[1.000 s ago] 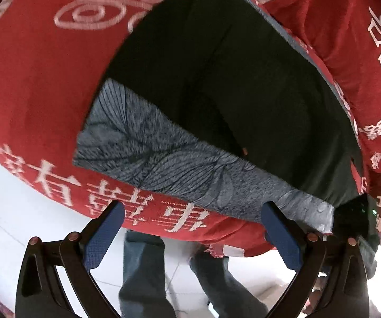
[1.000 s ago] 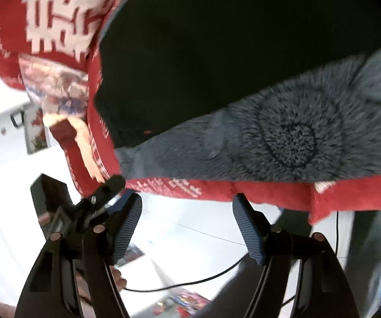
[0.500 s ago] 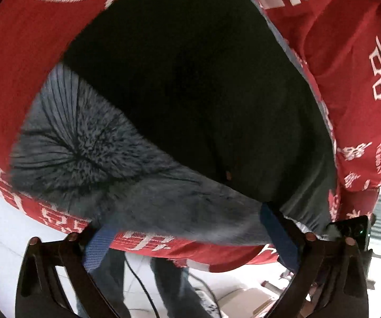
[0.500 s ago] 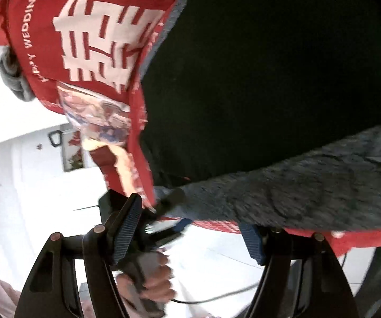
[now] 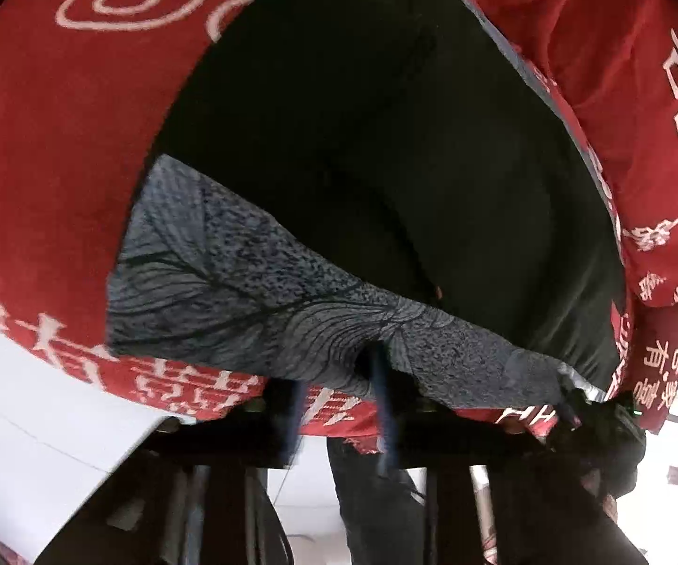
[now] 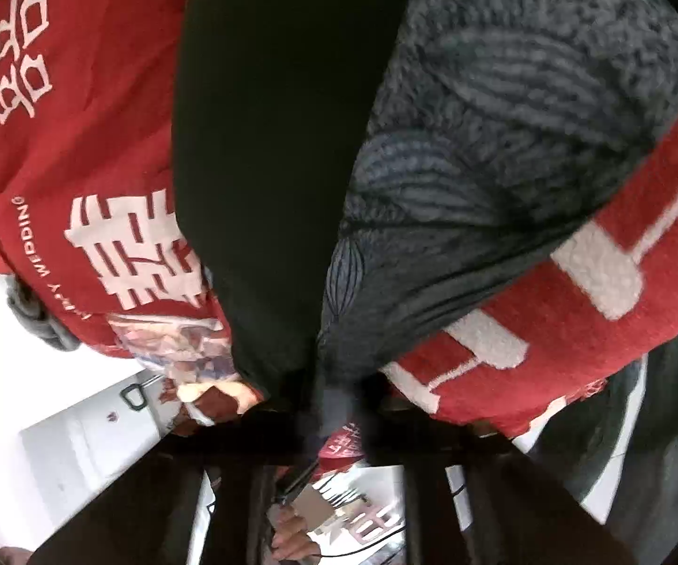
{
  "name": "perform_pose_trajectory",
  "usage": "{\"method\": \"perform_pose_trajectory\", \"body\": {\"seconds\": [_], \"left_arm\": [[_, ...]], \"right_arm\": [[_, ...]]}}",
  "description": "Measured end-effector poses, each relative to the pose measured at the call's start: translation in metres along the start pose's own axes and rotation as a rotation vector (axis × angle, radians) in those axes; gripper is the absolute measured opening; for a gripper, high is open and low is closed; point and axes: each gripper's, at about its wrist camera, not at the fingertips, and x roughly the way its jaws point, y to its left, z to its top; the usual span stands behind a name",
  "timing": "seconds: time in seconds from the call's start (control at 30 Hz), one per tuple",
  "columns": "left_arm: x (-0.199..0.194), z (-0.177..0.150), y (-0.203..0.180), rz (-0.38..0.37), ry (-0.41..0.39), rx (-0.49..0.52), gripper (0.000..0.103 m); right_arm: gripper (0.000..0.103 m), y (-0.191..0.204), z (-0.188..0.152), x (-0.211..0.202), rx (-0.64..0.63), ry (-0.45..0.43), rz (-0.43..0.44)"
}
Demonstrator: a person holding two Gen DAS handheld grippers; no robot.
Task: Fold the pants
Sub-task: 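Grasp the grey waistband with the left gripper while the right gripper grasps its other end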
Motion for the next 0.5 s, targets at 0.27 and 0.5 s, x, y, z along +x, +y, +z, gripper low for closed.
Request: {"method": "perform_pose_trajectory", "body": {"seconds": [0.27,0.5], "left_arm": [[-0.086,0.022,-0.05,-0.062,-0.201,0.005,0.018],[-0.094,0.128,-0.114,0.019,-0.398,0.152,0.018]], "right_arm": [[0.007,0.131,0.033,-0.018,-0.351,0.134,-0.063],[0.008,0.233,0.122,0.024,-0.493,0.191,-0.049]]}}
